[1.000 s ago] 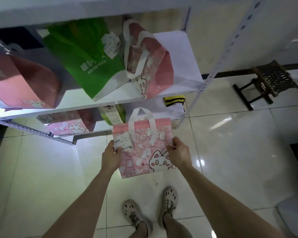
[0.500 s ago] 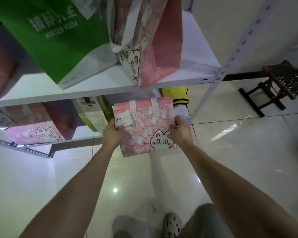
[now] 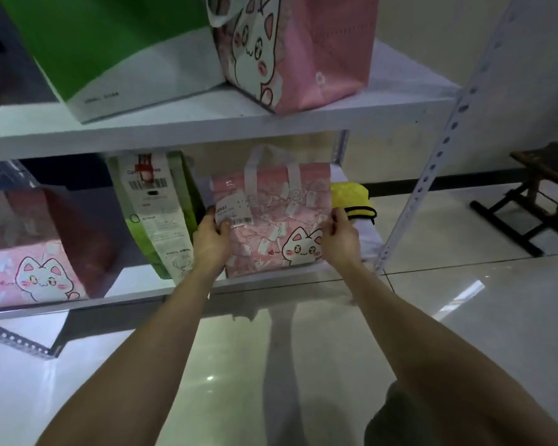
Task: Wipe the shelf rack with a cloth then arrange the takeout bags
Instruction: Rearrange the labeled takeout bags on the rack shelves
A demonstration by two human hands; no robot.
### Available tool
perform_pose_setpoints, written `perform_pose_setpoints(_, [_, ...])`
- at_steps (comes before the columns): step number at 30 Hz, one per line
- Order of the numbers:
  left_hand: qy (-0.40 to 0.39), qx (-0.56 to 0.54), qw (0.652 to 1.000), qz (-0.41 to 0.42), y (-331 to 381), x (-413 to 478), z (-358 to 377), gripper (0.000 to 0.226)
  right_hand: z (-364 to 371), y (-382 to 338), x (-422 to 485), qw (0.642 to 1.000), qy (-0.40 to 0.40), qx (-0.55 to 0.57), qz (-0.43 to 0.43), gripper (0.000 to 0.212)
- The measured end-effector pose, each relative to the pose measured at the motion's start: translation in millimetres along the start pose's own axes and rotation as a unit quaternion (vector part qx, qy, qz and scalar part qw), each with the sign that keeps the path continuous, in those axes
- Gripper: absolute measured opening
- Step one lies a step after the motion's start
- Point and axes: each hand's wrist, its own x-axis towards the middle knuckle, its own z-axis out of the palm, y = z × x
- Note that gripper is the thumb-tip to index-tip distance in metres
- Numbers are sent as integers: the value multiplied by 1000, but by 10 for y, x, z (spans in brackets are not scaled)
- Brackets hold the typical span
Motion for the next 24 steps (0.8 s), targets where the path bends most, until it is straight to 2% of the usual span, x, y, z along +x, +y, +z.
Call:
perform_pose_setpoints(3, [2,-14,1000,13,51,-52,1,30,17,28,-35,1000,8,15,-10,14])
perform_pose_setpoints(7, [-39,12,999,-2,223,-250,-107,37,-126,-72,-190,999,-24,20,18,22])
perform_pose_setpoints(10, [-51,1,999,-3,318,-374,-280,47,-275,-215,-337,999,29,15,31,32])
perform_pose_setpoints(13, [-53,-19,998,21,332,-487,-493,50,-360,-434,-501,993,115,10,-20,25])
perform_pose_setpoints(17, [-47,-37,998,37,372,-604,-830,34,-319,-968,-640,987,87,35,-130,2])
perform_pose_setpoints(21, [-34,-42,996,77,578,-632,-1253,18,-354,-1679,-627,964,114,43,-238,14])
perform_pose_setpoints(24, [-23,-62,989,135,846,-581,-1538,13,-472,-2134,-530,951,126,60,-275,13])
